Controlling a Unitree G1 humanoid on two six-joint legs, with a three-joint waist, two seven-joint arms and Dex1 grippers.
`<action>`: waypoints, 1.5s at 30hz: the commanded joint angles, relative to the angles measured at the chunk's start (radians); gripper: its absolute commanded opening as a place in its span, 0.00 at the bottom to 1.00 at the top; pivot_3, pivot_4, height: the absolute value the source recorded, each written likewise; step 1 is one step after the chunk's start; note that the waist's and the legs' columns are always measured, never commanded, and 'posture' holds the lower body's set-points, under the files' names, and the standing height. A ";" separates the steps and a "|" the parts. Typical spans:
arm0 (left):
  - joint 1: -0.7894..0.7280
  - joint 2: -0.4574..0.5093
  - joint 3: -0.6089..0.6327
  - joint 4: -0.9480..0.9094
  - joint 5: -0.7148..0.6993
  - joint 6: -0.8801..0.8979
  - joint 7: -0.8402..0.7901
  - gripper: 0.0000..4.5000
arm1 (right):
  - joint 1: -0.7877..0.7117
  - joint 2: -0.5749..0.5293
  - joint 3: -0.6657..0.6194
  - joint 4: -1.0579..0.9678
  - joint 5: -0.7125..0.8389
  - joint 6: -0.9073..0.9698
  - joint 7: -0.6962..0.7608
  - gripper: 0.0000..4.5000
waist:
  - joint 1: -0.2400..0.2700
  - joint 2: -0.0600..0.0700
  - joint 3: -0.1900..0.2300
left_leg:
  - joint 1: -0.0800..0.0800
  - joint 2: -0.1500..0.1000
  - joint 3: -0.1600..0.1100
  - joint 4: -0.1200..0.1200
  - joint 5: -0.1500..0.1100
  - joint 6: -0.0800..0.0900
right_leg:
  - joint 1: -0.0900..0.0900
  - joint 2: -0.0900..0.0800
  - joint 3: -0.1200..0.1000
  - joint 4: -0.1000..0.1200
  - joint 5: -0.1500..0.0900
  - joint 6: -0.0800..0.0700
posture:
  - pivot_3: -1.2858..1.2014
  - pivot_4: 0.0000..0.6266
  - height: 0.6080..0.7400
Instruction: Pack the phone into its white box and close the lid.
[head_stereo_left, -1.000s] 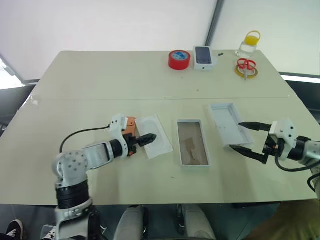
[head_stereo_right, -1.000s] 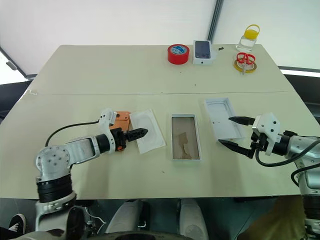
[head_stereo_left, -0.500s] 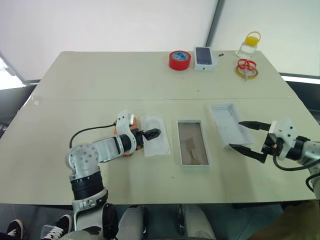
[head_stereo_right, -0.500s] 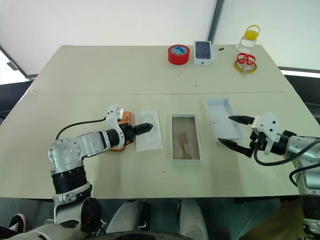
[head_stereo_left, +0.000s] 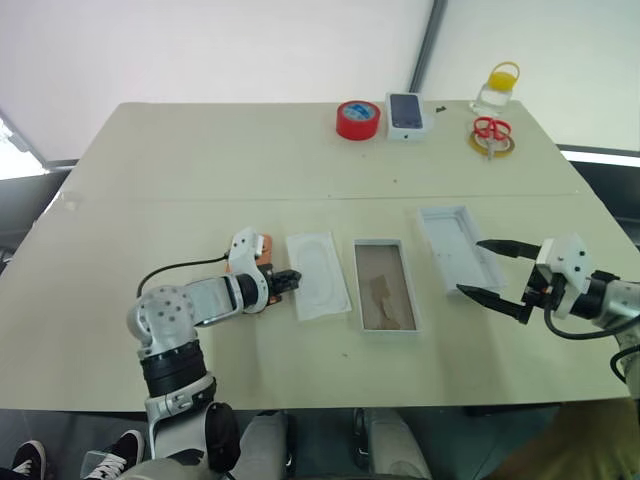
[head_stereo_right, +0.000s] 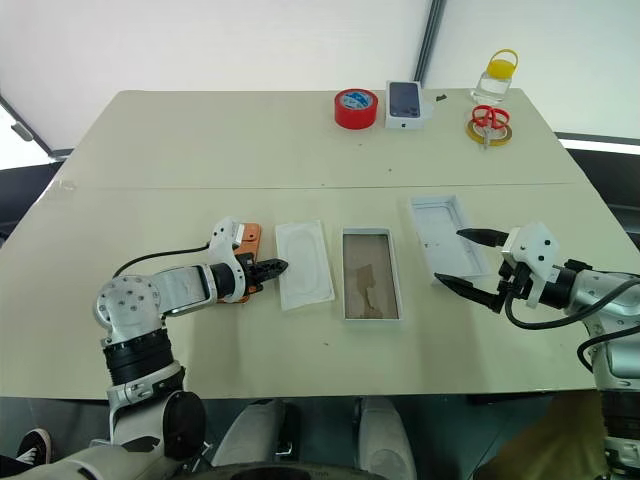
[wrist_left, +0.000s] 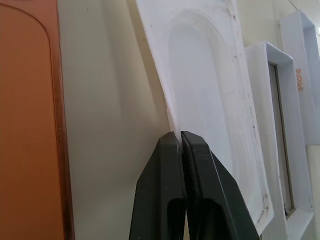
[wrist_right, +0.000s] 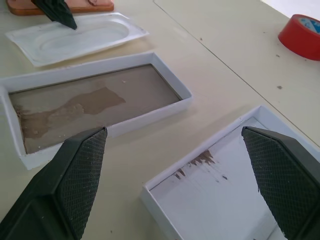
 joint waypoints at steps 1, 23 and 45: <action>-0.054 0.043 0.044 -0.002 -0.031 0.021 -0.051 0.01 | 0.036 0.009 0.020 -0.171 0.100 0.110 0.008 1.00 | 0.000 -0.001 0.001 | 0.000 0.000 0.000 0.000 0.000 0.000 | 0.000 0.000 0.000 0.000 0.000 0.000 | 0.52 0.24 0.99; -0.104 0.200 -0.133 0.029 -0.022 -0.063 -0.286 0.00 | -0.099 0.043 0.439 -0.105 -0.213 -0.003 0.097 0.01 | 0.000 -0.006 0.003 | -0.002 -0.001 -0.001 0.000 0.001 -0.002 | -0.002 -0.002 -0.001 0.000 0.000 0.000 | 0.52 0.24 0.99; -0.221 -0.019 0.002 0.088 0.064 -0.023 -0.142 0.00 | -0.261 0.202 0.507 -0.048 -0.301 -0.011 -0.013 0.54 | -0.002 -0.009 0.005 | -0.002 -0.002 -0.001 -0.001 0.002 -0.004 | -0.002 -0.002 -0.001 0.000 0.002 0.003 | 0.52 0.24 0.99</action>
